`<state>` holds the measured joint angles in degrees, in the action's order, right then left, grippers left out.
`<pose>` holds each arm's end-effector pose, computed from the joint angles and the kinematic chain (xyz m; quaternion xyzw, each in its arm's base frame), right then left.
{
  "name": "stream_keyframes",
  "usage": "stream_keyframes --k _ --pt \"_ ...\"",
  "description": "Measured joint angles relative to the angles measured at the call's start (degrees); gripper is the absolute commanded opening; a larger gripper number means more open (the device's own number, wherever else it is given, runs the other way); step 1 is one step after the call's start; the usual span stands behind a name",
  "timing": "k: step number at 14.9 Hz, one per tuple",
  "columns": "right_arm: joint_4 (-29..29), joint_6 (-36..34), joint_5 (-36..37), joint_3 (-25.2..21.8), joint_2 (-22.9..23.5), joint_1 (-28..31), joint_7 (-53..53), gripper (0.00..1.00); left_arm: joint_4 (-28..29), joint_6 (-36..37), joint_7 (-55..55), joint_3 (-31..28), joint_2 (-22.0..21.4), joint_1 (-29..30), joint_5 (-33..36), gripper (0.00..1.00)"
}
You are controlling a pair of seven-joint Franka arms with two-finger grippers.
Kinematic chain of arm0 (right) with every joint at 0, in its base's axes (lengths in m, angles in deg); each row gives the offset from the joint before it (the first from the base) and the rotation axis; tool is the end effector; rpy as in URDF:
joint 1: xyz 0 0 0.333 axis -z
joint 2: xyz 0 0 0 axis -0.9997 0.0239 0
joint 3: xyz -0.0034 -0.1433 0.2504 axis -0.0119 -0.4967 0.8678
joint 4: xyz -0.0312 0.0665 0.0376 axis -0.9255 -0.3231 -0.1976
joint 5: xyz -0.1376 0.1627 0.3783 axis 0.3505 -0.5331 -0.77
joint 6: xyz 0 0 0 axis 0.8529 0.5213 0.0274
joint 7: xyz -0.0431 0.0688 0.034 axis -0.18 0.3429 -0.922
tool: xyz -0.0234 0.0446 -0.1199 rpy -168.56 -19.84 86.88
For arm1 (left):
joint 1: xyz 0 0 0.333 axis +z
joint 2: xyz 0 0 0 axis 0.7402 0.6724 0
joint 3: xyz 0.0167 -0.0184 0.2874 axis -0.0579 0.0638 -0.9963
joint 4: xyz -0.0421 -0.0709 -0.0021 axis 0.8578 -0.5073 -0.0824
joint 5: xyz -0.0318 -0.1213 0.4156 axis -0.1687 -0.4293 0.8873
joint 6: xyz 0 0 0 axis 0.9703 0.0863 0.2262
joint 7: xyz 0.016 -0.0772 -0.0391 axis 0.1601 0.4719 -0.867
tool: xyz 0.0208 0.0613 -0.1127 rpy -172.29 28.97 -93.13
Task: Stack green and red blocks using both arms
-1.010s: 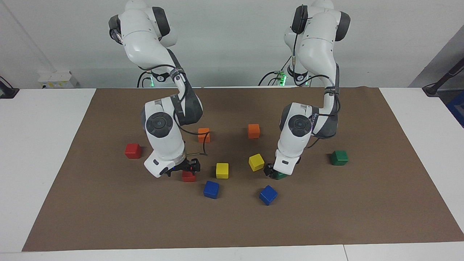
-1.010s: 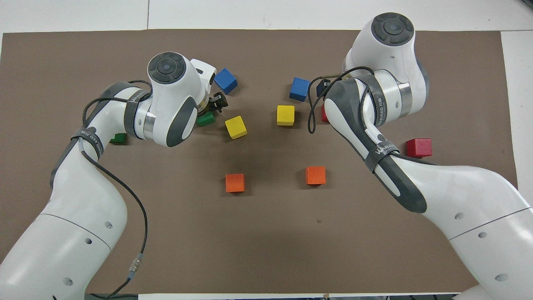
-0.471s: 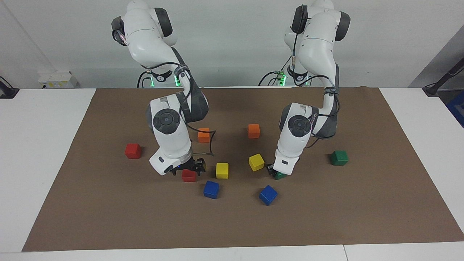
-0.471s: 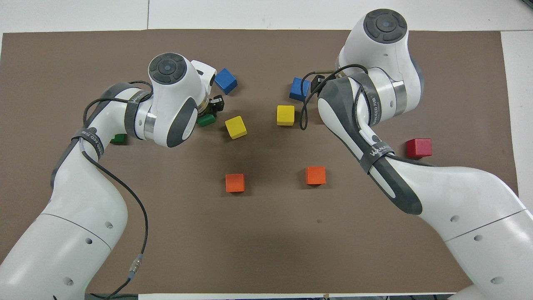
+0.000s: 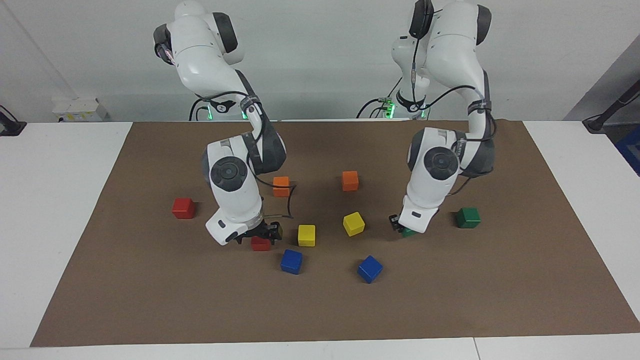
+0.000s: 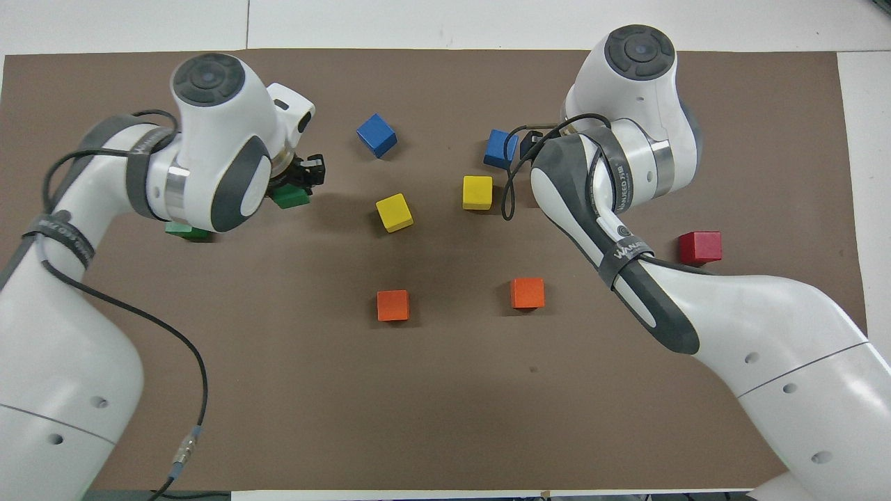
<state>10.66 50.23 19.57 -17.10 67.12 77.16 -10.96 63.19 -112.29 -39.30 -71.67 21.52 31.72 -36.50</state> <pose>0.7187 0.2101 0.2849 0.9994 -0.0330 -0.0098 0.0018 0.6681 -0.2009 0.3091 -0.9964 -0.0658 0.0389 0.0375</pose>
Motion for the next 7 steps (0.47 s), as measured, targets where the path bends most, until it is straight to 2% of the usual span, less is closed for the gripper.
stream_keyframes --k 3,7 --pt "2.0 1.8 0.0 0.0 -0.1 -0.1 0.2 1.0 2.1 3.6 10.5 -0.1 -4.9 5.9 0.0 0.0" --pt "4.8 4.2 0.0 0.0 -0.8 -0.1 0.2 1.0 8.7 3.3 25.6 -0.2 -10.2 14.1 0.0 0.0"
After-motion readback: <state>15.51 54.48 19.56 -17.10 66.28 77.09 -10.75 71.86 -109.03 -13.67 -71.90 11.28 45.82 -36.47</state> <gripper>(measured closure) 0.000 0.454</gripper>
